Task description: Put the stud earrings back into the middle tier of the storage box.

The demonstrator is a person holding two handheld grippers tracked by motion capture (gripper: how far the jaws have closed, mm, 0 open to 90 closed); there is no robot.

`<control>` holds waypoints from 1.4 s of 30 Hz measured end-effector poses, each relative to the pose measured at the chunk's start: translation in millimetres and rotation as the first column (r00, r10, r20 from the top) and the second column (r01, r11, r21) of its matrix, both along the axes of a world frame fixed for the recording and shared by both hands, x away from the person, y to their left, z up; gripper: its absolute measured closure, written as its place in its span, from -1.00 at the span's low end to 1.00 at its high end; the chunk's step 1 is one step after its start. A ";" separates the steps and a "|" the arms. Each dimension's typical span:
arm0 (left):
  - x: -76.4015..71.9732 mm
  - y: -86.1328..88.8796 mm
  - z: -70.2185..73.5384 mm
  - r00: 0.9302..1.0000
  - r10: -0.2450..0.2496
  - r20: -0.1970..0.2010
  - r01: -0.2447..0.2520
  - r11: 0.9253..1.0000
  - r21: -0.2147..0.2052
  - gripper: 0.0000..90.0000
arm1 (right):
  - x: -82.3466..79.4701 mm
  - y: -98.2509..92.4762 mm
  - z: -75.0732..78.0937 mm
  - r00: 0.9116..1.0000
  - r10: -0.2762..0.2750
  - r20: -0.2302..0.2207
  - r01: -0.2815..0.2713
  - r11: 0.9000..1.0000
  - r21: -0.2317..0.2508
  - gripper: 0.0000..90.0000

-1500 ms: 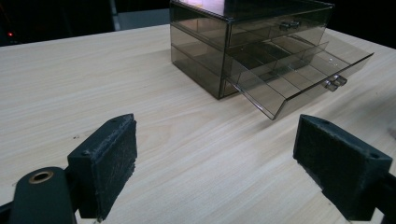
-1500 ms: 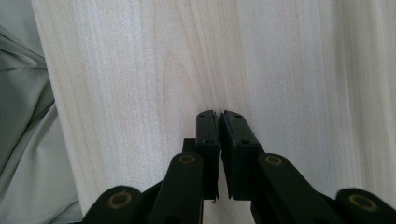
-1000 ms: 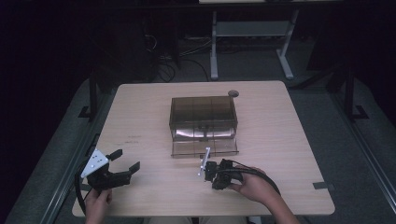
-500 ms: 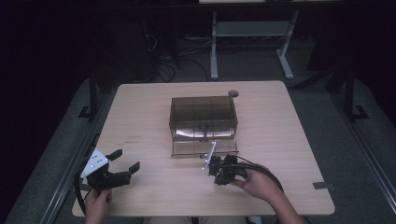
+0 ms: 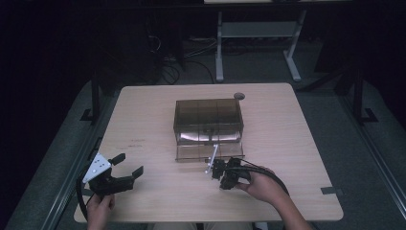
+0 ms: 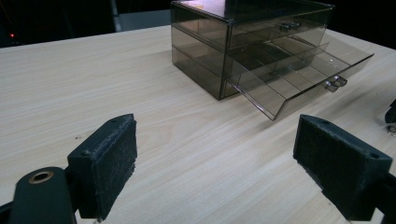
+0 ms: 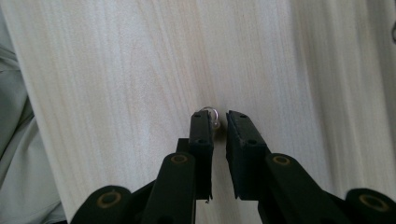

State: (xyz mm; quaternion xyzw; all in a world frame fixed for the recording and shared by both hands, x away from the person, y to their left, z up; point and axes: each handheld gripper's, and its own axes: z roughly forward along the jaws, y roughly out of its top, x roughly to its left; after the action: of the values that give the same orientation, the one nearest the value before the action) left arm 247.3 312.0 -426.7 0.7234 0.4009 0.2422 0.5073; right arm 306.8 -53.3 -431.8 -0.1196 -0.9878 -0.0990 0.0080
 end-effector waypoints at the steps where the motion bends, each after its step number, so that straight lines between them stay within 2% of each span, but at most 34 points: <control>1: 0.2 0.7 0.1 1.000 0.001 -0.002 -0.001 1.000 -0.001 -0.71 | 0.5 1.4 -0.8 1.000 0.001 -0.002 -0.001 1.000 -0.005 0.77; 9: 0.1 -0.2 0.6 1.000 -0.002 -0.002 0.002 1.000 0.003 -0.71 | -0.1 13.2 -4.3 0.999 0.037 0.009 -0.036 0.995 -0.089 0.87; 14: -0.2 0.7 1.0 1.000 -0.002 -0.001 0.002 1.000 0.005 -0.71 | 0.5 16.1 -4.0 0.999 0.045 0.001 -0.044 0.993 -0.109 0.89; 21: 0.3 0.6 0.6 1.000 -0.003 -0.003 0.003 1.000 0.003 -0.71 | 2.0 9.9 -4.0 0.999 0.039 -0.002 -0.039 0.996 -0.076 0.90; 27: 0.0 0.2 0.5 1.000 0.000 -0.002 0.000 1.000 -0.002 -0.71 | 2.7 6.2 3.5 1.000 0.030 -0.001 -0.030 0.999 -0.035 0.89; 31: 0.0 1.3 0.8 1.000 -0.001 -0.007 0.001 1.000 0.005 -0.71 | 6.0 1.3 14.0 1.000 0.016 0.015 -0.016 1.000 -0.008 0.89; 39: 0.7 0.9 0.2 1.000 0.004 -0.005 -0.004 1.000 -0.003 -0.71 | 19.0 -14.6 44.4 0.999 -0.034 0.042 0.031 0.997 0.070 0.89; 42: 1.2 0.7 -0.1 1.000 0.004 -0.005 -0.004 1.000 -0.005 -0.71 | 24.5 -19.1 53.3 0.997 -0.047 0.055 0.042 0.996 0.077 0.89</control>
State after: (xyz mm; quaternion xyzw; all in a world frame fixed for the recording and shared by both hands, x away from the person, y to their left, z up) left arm 248.5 312.6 -426.7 0.7219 0.4044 0.2403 0.5075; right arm 331.3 -72.4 -378.5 -0.1383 -0.9803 -0.1401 -0.0178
